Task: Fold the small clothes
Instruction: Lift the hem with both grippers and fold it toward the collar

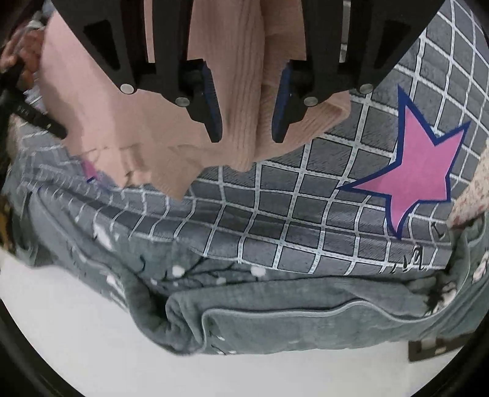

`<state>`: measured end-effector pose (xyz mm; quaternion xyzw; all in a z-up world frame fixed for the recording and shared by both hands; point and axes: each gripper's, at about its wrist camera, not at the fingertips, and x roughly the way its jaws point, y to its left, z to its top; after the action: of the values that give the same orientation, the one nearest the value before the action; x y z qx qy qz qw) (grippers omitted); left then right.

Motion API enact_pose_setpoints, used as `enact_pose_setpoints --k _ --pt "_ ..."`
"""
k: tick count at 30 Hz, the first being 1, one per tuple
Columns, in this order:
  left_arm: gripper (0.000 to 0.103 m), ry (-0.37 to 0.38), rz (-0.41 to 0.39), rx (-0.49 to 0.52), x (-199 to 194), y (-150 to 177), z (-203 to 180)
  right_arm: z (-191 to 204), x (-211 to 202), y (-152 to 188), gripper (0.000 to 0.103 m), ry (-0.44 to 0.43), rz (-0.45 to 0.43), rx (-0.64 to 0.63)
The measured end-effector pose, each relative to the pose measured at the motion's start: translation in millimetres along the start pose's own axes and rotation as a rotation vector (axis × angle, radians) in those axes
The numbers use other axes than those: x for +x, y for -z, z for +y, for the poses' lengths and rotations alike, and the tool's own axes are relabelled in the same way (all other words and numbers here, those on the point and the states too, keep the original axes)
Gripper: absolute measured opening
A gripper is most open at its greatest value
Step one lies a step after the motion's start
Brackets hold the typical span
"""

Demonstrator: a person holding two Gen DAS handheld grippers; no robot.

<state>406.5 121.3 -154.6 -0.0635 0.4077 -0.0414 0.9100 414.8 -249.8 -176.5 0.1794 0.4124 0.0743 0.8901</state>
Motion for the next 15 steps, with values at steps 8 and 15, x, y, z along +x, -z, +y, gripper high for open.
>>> enact_pose_setpoints --k 8,15 --pt "0.016 -0.016 0.006 0.013 18.9 14.7 1.9 1.6 16.2 1.8 0.027 0.088 0.023 -0.035" --pt "0.015 0.049 -0.005 -0.071 18.6 15.7 19.3 -3.4 15.1 3.8 0.009 0.137 -0.013 -0.008"
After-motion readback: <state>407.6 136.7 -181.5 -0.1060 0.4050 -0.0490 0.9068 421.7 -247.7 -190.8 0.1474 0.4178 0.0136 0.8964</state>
